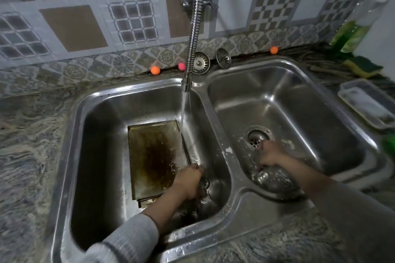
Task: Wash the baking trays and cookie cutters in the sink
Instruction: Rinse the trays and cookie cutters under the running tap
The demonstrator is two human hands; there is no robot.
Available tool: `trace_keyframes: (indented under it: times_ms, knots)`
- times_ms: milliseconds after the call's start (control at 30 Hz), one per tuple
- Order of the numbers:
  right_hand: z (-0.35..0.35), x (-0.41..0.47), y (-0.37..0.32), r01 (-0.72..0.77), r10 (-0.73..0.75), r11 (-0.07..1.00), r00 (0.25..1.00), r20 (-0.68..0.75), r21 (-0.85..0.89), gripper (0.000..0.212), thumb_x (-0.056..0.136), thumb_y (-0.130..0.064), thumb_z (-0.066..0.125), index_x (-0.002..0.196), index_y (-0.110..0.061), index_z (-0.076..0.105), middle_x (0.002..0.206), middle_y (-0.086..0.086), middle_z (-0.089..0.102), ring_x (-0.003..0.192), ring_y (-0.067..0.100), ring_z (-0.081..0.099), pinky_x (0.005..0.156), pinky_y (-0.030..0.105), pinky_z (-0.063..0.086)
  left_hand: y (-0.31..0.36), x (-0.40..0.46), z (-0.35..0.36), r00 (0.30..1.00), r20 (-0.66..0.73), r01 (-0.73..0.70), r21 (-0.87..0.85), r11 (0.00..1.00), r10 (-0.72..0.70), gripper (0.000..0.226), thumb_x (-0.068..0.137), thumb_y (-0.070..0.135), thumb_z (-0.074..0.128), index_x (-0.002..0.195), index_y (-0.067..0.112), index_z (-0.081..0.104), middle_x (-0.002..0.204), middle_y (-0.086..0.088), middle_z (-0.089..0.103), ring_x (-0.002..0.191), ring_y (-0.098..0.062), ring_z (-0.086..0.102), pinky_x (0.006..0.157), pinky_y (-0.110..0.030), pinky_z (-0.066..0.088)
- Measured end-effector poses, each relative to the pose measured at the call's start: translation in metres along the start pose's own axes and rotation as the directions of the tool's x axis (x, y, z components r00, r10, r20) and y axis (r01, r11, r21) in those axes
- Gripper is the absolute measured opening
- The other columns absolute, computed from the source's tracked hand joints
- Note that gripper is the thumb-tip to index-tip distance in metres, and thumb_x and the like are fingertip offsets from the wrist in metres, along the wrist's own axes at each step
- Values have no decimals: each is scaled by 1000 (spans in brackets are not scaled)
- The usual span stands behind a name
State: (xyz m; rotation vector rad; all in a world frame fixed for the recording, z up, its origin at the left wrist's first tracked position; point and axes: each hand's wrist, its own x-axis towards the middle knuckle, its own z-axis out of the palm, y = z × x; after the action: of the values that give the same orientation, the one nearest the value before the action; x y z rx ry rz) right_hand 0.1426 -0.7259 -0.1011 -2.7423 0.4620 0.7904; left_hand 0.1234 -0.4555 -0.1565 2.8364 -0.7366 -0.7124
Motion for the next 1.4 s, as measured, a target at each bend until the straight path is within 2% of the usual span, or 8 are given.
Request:
trace_keyframes:
  times_ms: [267, 433, 567, 700, 933, 1067, 1300, 1400]
  knots:
    - [22, 9, -3, 39, -32, 996, 995, 93, -74, 55, 56, -17, 84, 107, -12, 62, 104, 9, 66, 81, 20, 62, 58, 19, 46, -9, -2, -5, 974, -158, 67, -486, 872, -163, 51, 72, 22, 76, 119, 15, 59, 117, -3, 52, 109, -20, 56, 92, -19, 44]
    - [-2, 16, -27, 193, -148, 968, 956, -252, 161, 48, 65, -18, 79, 110, -14, 65, 106, 7, 64, 99, 25, 63, 82, 28, 50, -9, -7, -48, 853, -341, -30, -788, 614, -396, 57, 71, 12, 81, 123, 14, 58, 110, 1, 60, 100, -12, 58, 89, -23, 48]
    - [-24, -13, -79, 465, -172, 755, 821, -544, 463, 25, 80, -11, 72, 104, -11, 67, 95, 1, 63, 82, 10, 60, 78, 23, 50, -9, -1, -87, 736, -429, -130, -849, 513, -523, 50, 70, 15, 83, 115, 14, 61, 105, 4, 63, 94, -8, 60, 86, -28, 54]
    - [-36, -35, -134, 589, -264, 451, 806, -530, 671, 21, 85, -6, 67, 106, -10, 67, 79, -7, 64, 65, -8, 60, 69, 10, 47, -14, 3, -114, 680, -496, -173, -824, 539, -540, 51, 69, 18, 84, 115, 14, 63, 109, 4, 64, 99, -8, 59, 84, -21, 47]
    - [-40, -30, -174, 406, -411, 266, 868, -279, 874, 43, 86, -5, 66, 127, -8, 56, 107, 4, 63, 104, 19, 61, 85, 29, 55, -31, -6, -131, 683, -551, -267, -800, 538, -480, 59, 71, 9, 82, 125, 7, 58, 118, -3, 61, 107, -11, 59, 89, -15, 47]
    - [-38, -30, -174, 279, -438, 140, 878, -193, 950, 35, 86, -1, 64, 120, -6, 59, 108, 9, 65, 100, 18, 63, 75, 21, 56, -37, -14, -134, 702, -521, -319, -840, 439, -486, 58, 71, 3, 81, 125, 6, 58, 117, -2, 62, 106, -10, 60, 87, -10, 49]
    - [-28, -34, -170, 69, -441, -87, 892, -100, 994, 12, 94, -6, 51, 100, -8, 62, 83, 1, 72, 71, 9, 70, 72, 25, 58, -33, -12, -130, 652, -582, -384, -806, 450, -486, 39, 73, 16, 81, 111, 15, 68, 103, -5, 70, 95, -13, 67, 85, -23, 54]
    - [-24, -38, -170, 46, -428, -61, 901, -68, 997, 13, 94, -22, 55, 92, -11, 63, 82, 5, 68, 70, 12, 68, 74, 30, 58, -29, -11, -134, 642, -571, -381, -817, 433, -512, 33, 79, 25, 76, 109, 10, 71, 102, -3, 72, 94, -9, 68, 84, -21, 53]
